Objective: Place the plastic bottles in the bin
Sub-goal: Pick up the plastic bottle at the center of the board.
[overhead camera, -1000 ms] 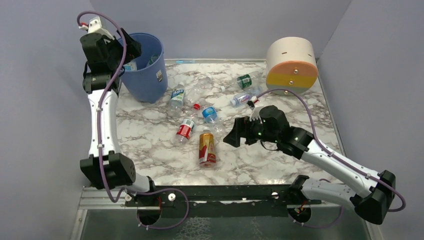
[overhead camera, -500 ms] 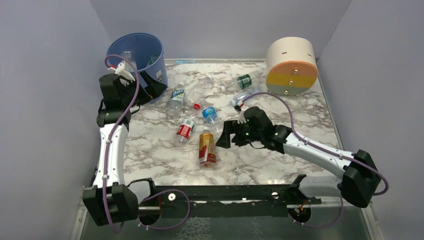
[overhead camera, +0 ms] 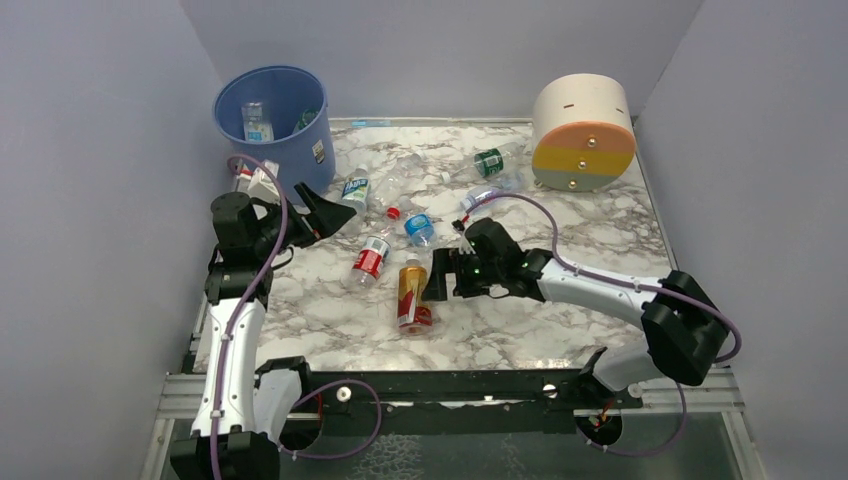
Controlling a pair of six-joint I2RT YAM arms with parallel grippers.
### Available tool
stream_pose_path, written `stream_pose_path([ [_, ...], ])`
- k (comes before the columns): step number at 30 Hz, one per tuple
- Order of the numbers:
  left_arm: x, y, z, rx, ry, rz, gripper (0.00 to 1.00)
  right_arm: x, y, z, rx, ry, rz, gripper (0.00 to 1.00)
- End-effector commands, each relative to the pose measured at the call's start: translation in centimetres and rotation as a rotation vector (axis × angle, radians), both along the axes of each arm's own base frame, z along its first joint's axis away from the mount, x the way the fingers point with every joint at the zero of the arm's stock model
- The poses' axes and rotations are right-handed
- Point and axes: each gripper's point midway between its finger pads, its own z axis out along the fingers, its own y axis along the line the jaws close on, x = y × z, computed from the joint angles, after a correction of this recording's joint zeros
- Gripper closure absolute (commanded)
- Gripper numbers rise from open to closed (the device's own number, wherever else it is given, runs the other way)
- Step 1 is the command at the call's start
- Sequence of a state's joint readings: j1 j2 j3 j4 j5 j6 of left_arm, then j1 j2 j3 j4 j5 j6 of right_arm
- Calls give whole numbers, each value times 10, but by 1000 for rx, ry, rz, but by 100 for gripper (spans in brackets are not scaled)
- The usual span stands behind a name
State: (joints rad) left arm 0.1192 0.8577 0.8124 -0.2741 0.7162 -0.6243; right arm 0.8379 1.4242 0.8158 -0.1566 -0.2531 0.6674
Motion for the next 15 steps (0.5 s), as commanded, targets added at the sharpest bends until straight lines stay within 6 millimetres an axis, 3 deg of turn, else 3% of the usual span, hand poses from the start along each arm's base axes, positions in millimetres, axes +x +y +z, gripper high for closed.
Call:
stream_pose_path([
  [1, -17, -14, 14, -55, -47, -60, 1, 5, 20, 7, 36, 1, 10, 0],
  [15, -16, -16, 0, -50, -28, -77, 1, 2, 41, -11, -22, 37, 31, 0],
])
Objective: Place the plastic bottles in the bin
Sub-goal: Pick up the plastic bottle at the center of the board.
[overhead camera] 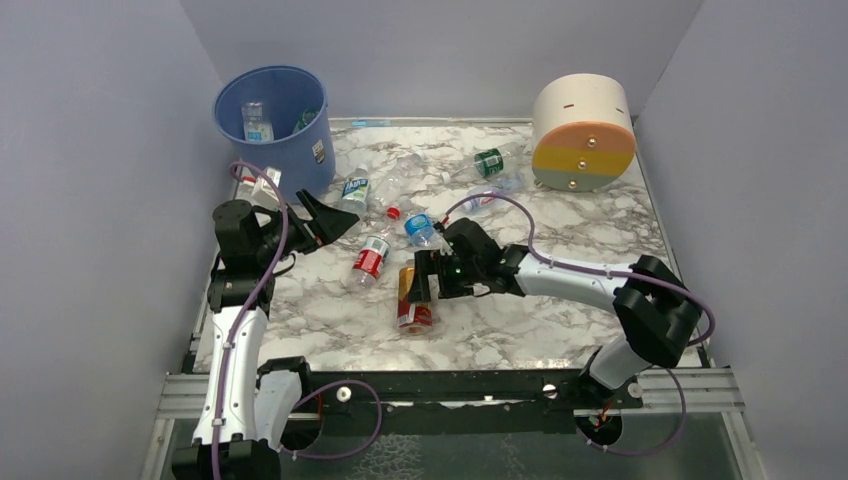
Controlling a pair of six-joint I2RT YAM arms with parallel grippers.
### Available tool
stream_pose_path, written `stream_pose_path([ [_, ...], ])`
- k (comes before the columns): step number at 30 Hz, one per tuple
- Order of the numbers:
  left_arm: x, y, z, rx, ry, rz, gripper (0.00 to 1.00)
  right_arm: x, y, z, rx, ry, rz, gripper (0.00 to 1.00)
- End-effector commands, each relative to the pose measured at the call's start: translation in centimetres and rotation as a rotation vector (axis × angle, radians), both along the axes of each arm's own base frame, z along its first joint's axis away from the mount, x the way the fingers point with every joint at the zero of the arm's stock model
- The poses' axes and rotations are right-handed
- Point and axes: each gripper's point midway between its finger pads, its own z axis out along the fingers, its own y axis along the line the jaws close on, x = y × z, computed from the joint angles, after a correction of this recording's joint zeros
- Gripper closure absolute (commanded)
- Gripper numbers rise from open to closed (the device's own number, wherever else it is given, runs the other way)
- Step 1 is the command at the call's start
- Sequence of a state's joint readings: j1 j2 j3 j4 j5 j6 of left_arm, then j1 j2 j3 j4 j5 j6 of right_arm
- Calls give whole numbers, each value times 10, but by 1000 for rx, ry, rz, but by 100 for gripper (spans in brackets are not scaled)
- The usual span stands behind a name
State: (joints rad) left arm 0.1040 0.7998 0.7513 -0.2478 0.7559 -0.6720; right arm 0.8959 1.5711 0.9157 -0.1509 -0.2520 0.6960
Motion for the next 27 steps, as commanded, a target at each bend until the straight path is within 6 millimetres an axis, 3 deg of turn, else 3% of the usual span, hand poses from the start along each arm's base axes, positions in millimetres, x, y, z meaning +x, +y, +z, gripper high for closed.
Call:
stream_pose_path([
  [1, 0, -4, 3, -3, -30, -35, 1, 4, 10, 2, -3, -7, -6, 0],
  [18, 4, -6, -5, 2, -15, -41, 1, -1, 20, -19, -63, 29, 11, 1],
  [27, 4, -7, -9, 3, -11, -37, 1, -14, 26, -25, -83, 44, 32, 0],
])
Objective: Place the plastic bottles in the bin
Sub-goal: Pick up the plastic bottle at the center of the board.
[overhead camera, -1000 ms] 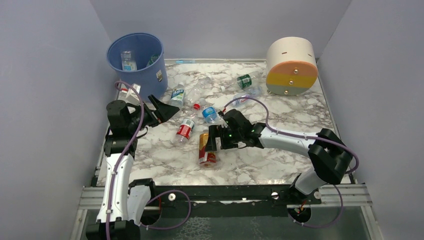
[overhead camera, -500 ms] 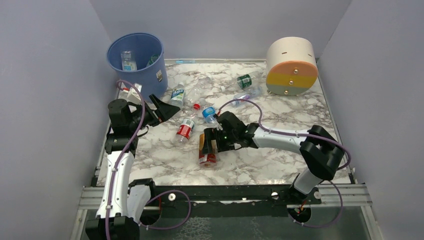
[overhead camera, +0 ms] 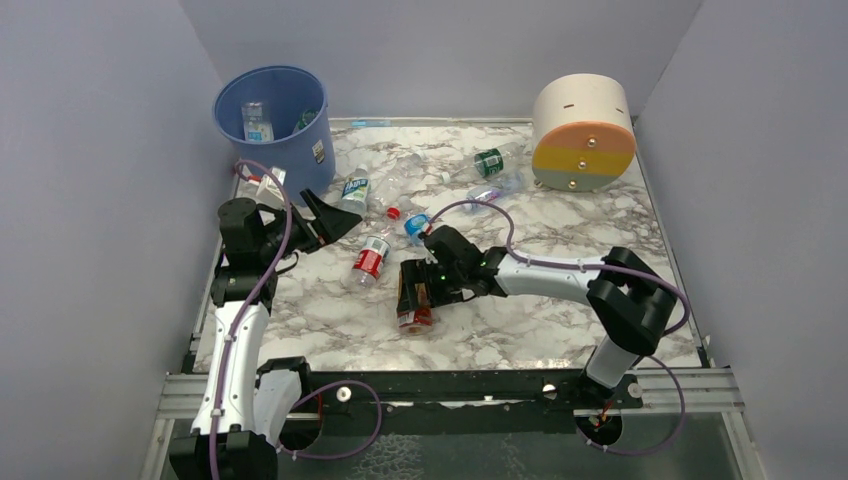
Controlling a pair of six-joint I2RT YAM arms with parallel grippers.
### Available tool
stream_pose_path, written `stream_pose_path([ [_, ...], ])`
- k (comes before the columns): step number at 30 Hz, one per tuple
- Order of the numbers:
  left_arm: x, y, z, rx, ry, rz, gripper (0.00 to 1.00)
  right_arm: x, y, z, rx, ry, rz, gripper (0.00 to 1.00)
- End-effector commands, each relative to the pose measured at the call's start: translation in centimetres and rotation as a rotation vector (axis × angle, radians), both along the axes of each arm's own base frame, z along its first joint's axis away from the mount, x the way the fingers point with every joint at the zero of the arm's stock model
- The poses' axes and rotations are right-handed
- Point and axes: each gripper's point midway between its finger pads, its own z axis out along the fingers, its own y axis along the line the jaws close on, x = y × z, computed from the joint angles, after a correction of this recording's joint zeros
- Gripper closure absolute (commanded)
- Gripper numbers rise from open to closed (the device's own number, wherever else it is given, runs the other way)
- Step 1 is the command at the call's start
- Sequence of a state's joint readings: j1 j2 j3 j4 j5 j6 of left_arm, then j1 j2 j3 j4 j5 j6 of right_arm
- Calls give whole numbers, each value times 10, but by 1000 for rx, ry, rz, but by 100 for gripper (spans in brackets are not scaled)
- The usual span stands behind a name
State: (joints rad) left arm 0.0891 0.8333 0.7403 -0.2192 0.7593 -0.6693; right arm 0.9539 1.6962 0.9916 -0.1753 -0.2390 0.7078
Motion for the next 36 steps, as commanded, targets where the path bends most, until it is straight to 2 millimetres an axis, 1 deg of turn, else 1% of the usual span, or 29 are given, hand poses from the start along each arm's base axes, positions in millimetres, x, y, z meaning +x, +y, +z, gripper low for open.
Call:
stream_pose_path([
  [1, 0, -3, -2, 3, -23, -17, 1, -4, 5, -2, -25, 0, -8, 0],
  [6, 0, -3, -6, 4, -16, -14, 1, -13, 4, -8, -35, 9, -2, 7],
  [12, 0, -5, -3, -2, -19, -19, 1, -17, 5, -12, -35, 15, 6, 21],
  [14, 0, -5, -3, -6, -19, -18, 1, -17, 5, -11, -33, 11, 8, 26],
  [16, 0, -7, -3, -10, -16, -24, 1, -16, 5, -8, -31, 3, 10, 32],
  [20, 1, -8, -2, -13, -12, -32, 1, -13, 5, 1, -23, -24, 11, 40],
  [29, -1, -14, -4, -20, -2, -50, 1, -9, 0, 30, 8, -91, 7, 41],
  [36, -1, -22, 11, -58, -19, -79, 1, -2, -2, 56, 34, -152, -9, 41],
])
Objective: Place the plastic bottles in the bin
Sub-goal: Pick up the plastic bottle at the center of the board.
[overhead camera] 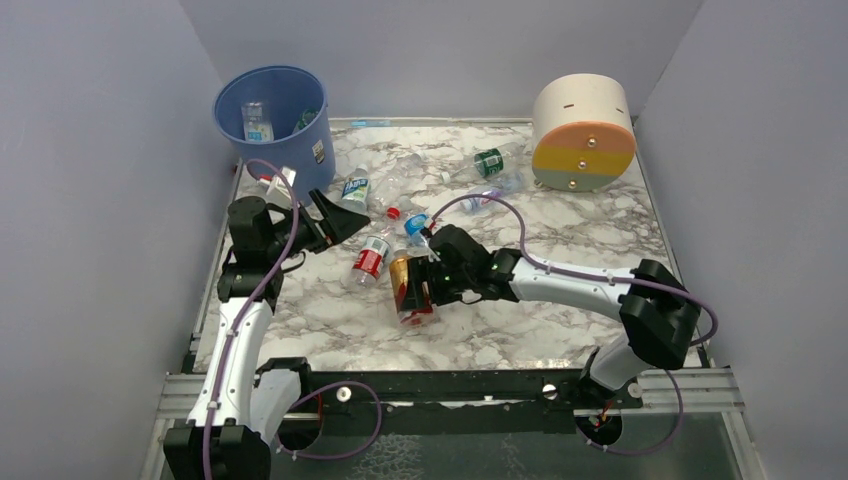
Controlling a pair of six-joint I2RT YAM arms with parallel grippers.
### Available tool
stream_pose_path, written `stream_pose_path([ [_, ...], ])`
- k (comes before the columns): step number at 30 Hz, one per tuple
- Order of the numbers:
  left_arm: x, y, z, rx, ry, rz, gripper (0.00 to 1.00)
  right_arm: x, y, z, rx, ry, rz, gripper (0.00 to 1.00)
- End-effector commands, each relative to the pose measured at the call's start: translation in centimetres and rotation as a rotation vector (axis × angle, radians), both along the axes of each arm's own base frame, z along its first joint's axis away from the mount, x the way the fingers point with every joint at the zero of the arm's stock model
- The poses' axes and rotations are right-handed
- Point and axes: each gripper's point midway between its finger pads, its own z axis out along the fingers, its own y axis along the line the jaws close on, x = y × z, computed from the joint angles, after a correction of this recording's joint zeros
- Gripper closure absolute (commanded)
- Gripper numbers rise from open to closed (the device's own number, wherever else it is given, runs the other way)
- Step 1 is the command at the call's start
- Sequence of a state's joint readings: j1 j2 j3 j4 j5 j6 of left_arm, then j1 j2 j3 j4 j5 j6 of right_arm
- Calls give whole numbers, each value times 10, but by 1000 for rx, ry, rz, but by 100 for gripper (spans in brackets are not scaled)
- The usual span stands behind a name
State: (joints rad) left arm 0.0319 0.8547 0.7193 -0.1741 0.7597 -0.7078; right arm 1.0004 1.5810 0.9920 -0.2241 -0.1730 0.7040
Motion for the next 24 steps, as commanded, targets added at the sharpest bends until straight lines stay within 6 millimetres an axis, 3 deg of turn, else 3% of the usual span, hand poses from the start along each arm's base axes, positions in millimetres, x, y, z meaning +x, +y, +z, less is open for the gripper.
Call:
stream_pose_path([
  [1, 1, -7, 18, -36, -45, -31, 1, 9, -2, 25, 9, -77, -22, 41],
  [7, 2, -15, 28, -46, -63, -38, 1, 18, -7, 47, 7, -141, -45, 41],
  [15, 2, -42, 21, -46, -49, -66, 1, 25, -15, 67, 9, -208, -67, 41],
  [24, 4, -59, 12, -18, -34, -80, 1, 27, -21, 85, 36, -252, -87, 41],
])
